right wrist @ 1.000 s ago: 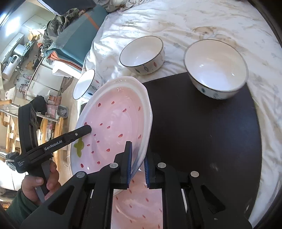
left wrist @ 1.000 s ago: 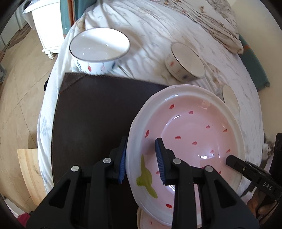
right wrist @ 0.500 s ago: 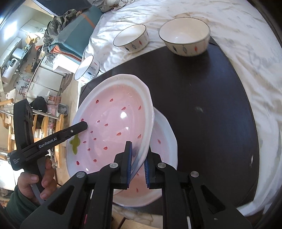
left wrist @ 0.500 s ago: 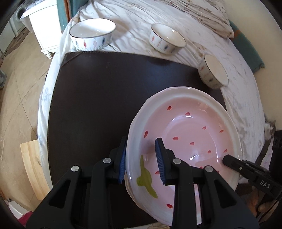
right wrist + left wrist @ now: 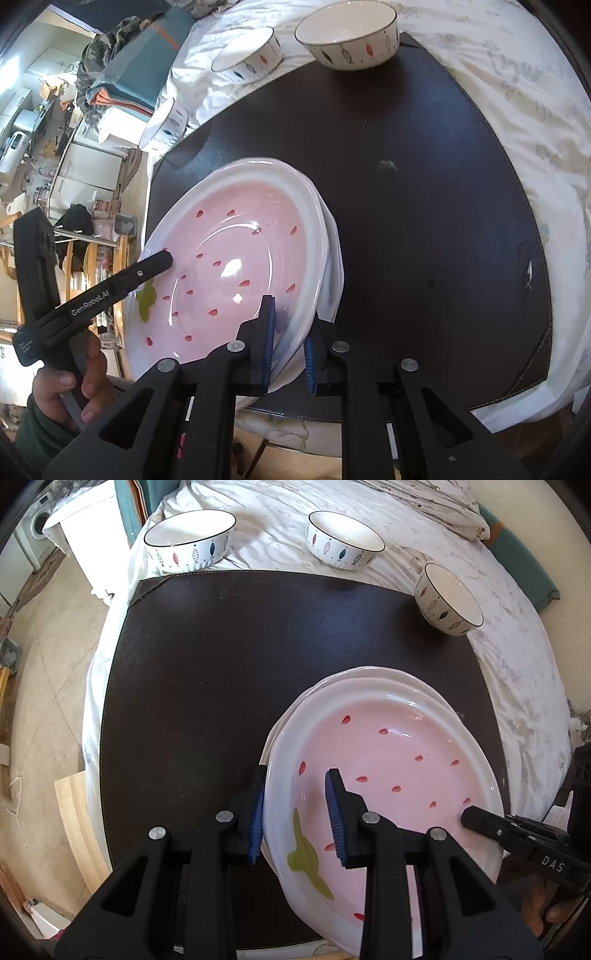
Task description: Organize plates and bowls
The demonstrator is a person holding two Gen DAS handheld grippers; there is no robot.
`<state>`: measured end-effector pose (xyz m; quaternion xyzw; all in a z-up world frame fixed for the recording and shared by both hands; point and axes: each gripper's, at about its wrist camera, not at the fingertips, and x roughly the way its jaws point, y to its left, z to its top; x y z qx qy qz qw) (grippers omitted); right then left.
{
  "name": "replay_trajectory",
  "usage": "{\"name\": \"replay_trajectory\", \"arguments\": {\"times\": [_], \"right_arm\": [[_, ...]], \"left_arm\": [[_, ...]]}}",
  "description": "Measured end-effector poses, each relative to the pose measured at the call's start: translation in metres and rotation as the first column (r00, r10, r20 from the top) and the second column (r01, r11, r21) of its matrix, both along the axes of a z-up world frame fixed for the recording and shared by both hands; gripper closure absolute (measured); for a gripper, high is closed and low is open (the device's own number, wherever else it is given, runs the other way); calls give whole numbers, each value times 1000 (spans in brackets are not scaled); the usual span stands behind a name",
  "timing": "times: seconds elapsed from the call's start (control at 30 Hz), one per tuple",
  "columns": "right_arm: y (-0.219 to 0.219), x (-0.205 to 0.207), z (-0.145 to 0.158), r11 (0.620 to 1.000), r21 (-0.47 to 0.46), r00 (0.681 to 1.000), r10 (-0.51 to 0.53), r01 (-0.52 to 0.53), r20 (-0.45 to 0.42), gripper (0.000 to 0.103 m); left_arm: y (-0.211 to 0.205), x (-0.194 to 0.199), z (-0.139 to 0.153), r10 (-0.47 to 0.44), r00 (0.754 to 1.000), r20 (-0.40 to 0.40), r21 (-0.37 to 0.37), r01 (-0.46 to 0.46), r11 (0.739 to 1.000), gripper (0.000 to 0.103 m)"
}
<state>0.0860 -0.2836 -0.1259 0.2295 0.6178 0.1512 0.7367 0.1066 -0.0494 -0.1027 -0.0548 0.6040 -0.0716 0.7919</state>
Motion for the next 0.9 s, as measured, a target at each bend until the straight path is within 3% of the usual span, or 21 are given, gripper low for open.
{"name": "replay_trajectory", "arguments": {"times": [0.13, 0.3, 0.43, 0.57, 0.9], "right_arm": [[2, 2, -3, 1000, 3, 1000, 6, -6, -5, 85], [3, 1, -7, 1000, 16, 1000, 7, -7, -24, 82], [14, 1, -3, 997, -49, 999, 52, -52, -2, 80], [25, 3, 2, 987, -133, 996, 91, -88, 19, 80], [21, 6, -1, 993, -79, 996, 80, -83, -36, 80]], "left_arm": [[3, 3, -1, 6, 1000, -9, -12, -6, 1000, 77], [-1, 2, -2, -16, 1000, 9, 29, 16, 999, 77], [9, 4, -15, 24, 998, -56, 27, -23, 999, 77], [5, 2, -15, -8, 999, -42, 48, 10, 999, 77], [7, 2, -23, -9, 998, -65, 39, 11, 999, 74]]}}
